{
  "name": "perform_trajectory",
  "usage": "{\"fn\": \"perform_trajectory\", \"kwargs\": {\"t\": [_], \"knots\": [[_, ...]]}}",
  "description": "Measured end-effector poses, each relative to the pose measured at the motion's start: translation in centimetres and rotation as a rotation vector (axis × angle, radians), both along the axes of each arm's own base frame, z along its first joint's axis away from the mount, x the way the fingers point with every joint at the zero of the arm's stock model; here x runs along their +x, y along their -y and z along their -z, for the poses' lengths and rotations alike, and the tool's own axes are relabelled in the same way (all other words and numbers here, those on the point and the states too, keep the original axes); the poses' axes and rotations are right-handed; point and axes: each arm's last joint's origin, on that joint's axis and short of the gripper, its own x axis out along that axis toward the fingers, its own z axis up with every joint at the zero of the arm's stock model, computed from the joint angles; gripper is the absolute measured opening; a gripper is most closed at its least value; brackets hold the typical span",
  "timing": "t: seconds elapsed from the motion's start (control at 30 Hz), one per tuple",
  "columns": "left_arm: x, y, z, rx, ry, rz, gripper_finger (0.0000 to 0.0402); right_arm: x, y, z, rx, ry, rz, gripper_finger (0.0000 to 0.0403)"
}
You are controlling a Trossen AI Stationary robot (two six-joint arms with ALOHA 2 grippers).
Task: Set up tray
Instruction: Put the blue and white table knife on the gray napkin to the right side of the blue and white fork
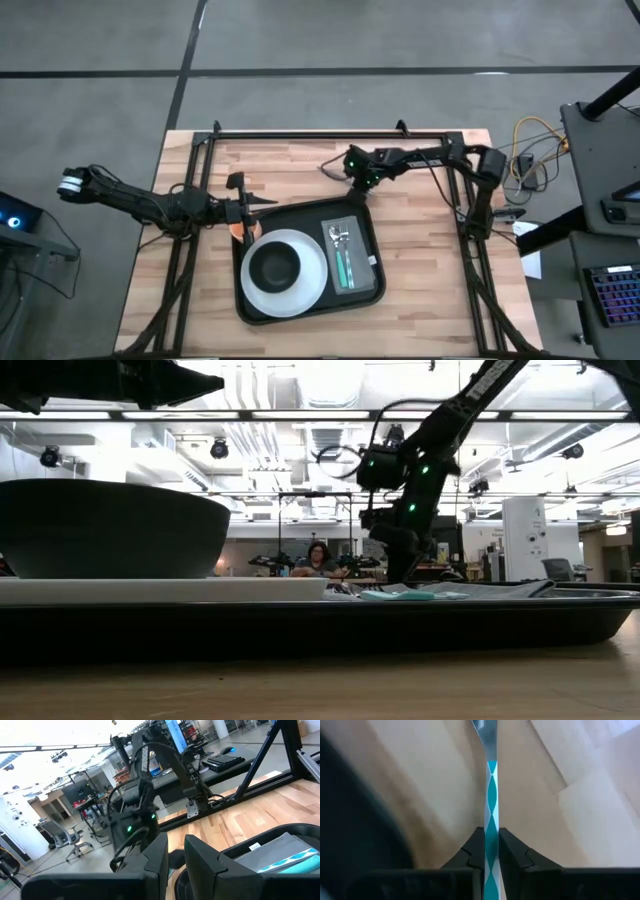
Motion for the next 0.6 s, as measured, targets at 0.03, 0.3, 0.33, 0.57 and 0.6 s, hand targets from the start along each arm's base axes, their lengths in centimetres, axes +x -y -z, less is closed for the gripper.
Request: {"fn": "perform_trajectory", "kwargs": {"t": [0.03,0.3,0.33,0.57,0.6], "knots": [[0.0,0.0,0.0,0.000,0.000,0.000,0.0046,-0.2,-0.5,-0.3,-0.006,0.008,0.001,0.0019],[0.0,0.0,0.5,-0.003,-0.030,0.001,0.0046,-3.0,-3.8,-2.2,-0.036,0.075,0.156,0.0018],[0.0,0.0,0.6,-0.002,-0.042,0.001,0.0046,-3.3,-4.4,-2.2,-0.038,0.087,0.174,0.0018],[0.0,0.0,1.4,0.007,-0.112,0.003,0.0046,-4.9,-9.3,-2.2,-0.015,0.155,0.308,0.0018],[0.0,0.0,1.5,0.009,-0.123,0.003,0.0046,-5.0,-10.1,-2.2,-0.017,0.166,0.325,0.0018]]}}
